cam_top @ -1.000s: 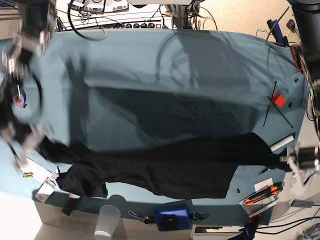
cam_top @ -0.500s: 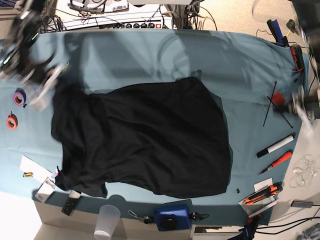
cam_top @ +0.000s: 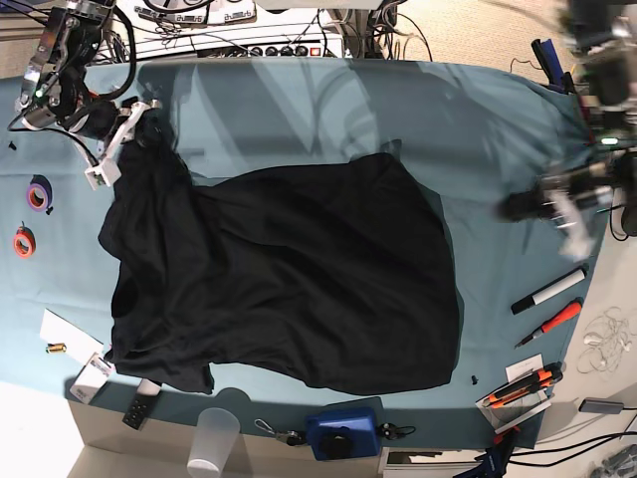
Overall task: Layout the t-shirt on the table in an organized manner, then fold the t-shirt properly
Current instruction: 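Release the shirt and pull the left gripper back from its edge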
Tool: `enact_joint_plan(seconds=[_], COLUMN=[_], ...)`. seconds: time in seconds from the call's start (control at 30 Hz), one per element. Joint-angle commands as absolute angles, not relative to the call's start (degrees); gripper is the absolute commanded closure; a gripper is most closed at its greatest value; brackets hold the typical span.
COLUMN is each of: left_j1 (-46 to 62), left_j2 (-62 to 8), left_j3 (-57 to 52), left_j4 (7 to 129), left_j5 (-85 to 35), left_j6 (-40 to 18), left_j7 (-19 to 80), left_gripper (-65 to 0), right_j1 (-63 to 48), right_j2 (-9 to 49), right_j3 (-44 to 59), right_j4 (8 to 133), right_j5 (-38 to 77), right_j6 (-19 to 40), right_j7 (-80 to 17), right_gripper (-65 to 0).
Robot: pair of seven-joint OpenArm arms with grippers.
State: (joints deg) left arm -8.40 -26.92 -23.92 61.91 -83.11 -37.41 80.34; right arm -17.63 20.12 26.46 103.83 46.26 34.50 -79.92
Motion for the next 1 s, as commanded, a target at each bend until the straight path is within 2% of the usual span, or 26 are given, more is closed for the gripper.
enact_joint_plan(seconds=[0.0,0.17,0.3,0.57,0.7,0.83,0.97], left_j1=[-9.30,-6.92,-2.31,10.26,14.48,15.25,15.25], left_j2=[-26.81,-21.41,-19.35,-15.77,-11.88,-10.98,-10.98], left_j3=[-24.29,-24.29,-24.27,-24.12,-22.24,-15.92,-8.69], left_j4=[64.66,76.71,89.47,114.96,119.02,119.00,119.00], left_j5=[-85.00,-81.49,-71.79,-48.80,-38.92,-28.64,-25.63], left_j6=[-37.58,-36.84,-34.87,-27.66,-25.21,-25.26,-23.97], left_j7=[80.00,80.00,80.00,67.55,61.89,61.60,60.93], left_gripper=[0.0,0.0,0.0,0.0,0.0,0.0,-23.2], right_j1=[-17.30,-17.28,-17.06,-16.97,-16.97,-16.97,-16.97], right_j2=[21.28,21.28,21.30,21.26,21.28,21.28,21.28], right_j3=[26.85,26.85,26.85,26.85,26.85,26.85,26.85], right_j4=[104.62,104.62,104.62,104.62,104.62,104.62,104.62], right_j5=[46.28,43.40,41.93,41.95,41.93,41.93,41.95], right_j6=[34.63,34.61,34.35,34.33,34.33,34.33,34.30], right_j7=[-78.54,-76.12,-75.13,-74.54,-74.54,-74.48,-74.30], right_gripper=[0.0,0.0,0.0,0.0,0.0,0.0,0.0])
